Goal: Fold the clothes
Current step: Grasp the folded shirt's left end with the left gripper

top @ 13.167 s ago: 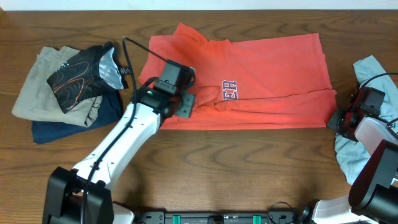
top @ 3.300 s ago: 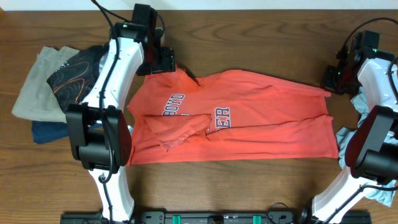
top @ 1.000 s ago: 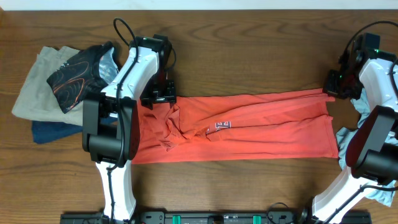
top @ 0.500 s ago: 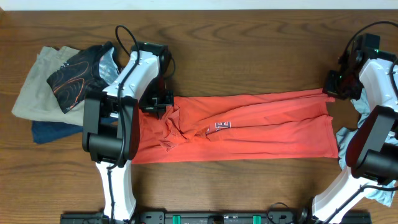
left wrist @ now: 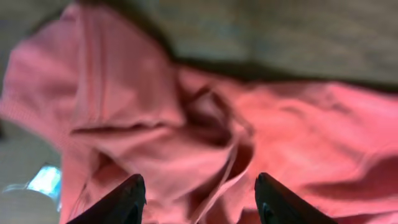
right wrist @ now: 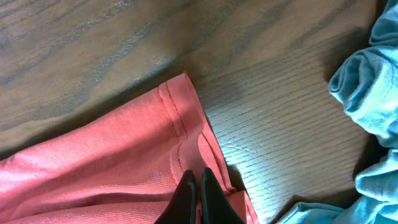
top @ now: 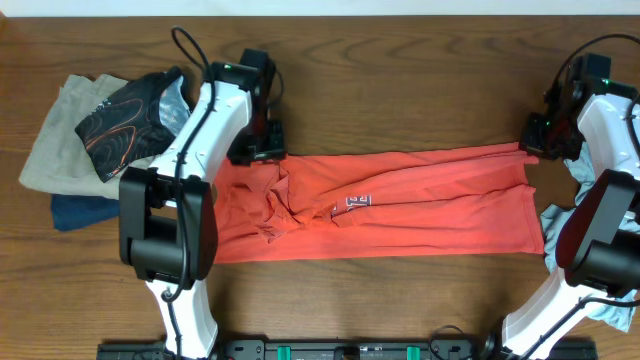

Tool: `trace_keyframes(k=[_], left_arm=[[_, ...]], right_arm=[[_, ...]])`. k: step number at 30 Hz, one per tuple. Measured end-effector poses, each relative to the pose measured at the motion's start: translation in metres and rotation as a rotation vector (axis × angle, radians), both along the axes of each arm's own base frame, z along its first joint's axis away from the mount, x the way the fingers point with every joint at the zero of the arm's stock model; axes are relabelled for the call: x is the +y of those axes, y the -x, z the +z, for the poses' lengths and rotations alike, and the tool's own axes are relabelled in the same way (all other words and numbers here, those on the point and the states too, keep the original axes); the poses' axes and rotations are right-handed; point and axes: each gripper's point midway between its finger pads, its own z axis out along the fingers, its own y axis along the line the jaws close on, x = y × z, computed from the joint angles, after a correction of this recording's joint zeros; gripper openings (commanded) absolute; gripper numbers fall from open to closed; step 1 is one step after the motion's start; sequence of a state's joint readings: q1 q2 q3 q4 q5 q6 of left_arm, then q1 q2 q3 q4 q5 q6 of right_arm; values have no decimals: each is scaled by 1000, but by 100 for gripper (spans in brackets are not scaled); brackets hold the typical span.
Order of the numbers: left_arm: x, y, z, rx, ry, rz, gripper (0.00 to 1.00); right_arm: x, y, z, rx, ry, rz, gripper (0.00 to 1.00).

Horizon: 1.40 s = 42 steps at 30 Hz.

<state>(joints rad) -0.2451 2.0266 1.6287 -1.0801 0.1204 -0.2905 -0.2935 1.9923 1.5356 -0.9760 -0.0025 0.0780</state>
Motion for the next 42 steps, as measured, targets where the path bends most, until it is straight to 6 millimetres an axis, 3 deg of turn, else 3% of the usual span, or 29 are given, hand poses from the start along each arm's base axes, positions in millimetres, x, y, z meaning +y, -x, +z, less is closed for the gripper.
trace_keyframes(k=[5, 11, 14, 18, 27, 31, 38, 42], left_arm=[[-11, -11, -6, -40, 14, -22, 61], [-7, -3, -35, 39, -15, -21, 59], [-2, 5, -43, 77, -46, -22, 47], [3, 9, -43, 94, -73, -22, 9], [14, 32, -39, 189, -111, -28, 6], [26, 43, -23, 222, -116, -2, 6], [43, 65, 48, 151, -97, 43, 6], [45, 85, 72, 163, -90, 41, 6]], right_arm=[[0, 0, 0, 1, 0, 0, 1], [0, 1, 0, 3, -1, 0, 1], [0, 1, 0, 3, -1, 0, 1], [0, 1, 0, 3, -1, 0, 1], [-2, 2, 0, 10, 10, -1, 1], [-7, 5, 0, 24, 36, -7, 1], [-25, 14, 0, 38, 47, -50, 1], [-33, 18, 0, 42, 49, -71, 1]])
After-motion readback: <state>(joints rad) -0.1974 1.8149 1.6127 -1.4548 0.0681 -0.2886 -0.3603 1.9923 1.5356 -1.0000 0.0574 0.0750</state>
